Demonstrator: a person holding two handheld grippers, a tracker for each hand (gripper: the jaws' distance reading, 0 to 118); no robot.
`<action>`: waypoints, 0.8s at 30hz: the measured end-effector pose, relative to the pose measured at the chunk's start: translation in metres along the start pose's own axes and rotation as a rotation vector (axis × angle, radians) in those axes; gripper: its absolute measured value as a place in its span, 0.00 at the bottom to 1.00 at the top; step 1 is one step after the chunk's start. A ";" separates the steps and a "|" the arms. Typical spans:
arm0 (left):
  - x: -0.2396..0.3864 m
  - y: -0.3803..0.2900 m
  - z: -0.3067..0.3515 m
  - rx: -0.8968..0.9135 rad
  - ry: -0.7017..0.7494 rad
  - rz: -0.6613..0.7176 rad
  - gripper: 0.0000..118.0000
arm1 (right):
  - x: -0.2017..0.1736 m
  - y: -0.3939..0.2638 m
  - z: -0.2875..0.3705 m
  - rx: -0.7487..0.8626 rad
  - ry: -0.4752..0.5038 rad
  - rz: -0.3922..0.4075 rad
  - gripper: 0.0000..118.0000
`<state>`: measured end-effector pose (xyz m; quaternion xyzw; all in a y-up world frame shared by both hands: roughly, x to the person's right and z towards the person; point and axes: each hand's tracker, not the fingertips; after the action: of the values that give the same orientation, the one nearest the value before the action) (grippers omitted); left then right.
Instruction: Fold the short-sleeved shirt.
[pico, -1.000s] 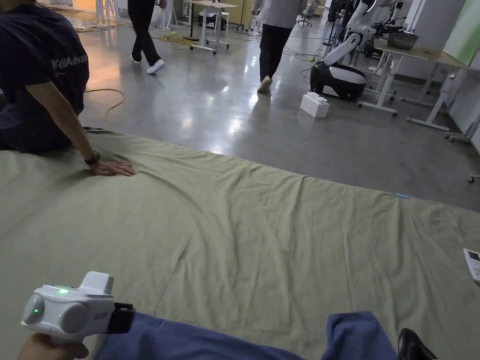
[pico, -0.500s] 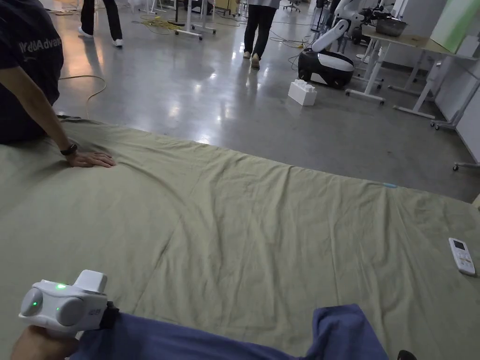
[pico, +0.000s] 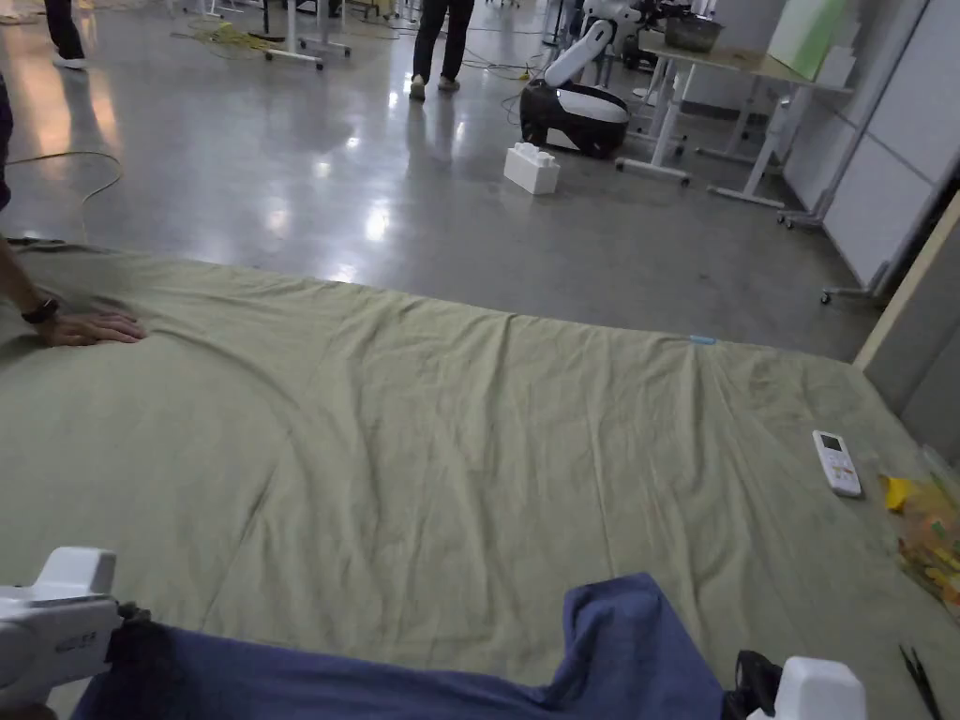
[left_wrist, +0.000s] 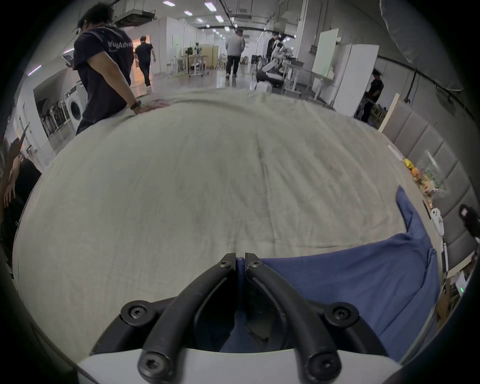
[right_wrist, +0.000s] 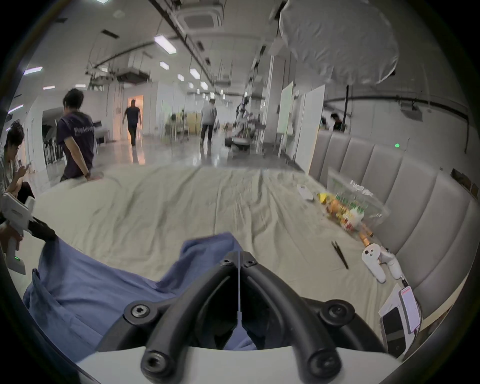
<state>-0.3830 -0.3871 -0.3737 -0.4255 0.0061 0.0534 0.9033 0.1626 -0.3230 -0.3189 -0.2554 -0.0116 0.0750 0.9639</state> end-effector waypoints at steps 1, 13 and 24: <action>0.000 0.000 0.006 0.009 0.001 -0.001 0.05 | 0.006 0.000 -0.018 -0.064 0.027 -0.026 0.04; 0.028 -0.013 0.051 0.104 0.039 -0.031 0.05 | 0.039 -0.024 -0.166 -0.554 0.047 0.044 0.68; 0.014 -0.030 0.030 0.067 0.070 -0.019 0.05 | 0.019 -0.016 -0.168 -0.548 0.055 0.078 0.02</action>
<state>-0.3665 -0.3819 -0.3322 -0.3967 0.0354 0.0298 0.9168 0.1938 -0.4161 -0.4573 -0.5088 0.0047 0.0993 0.8551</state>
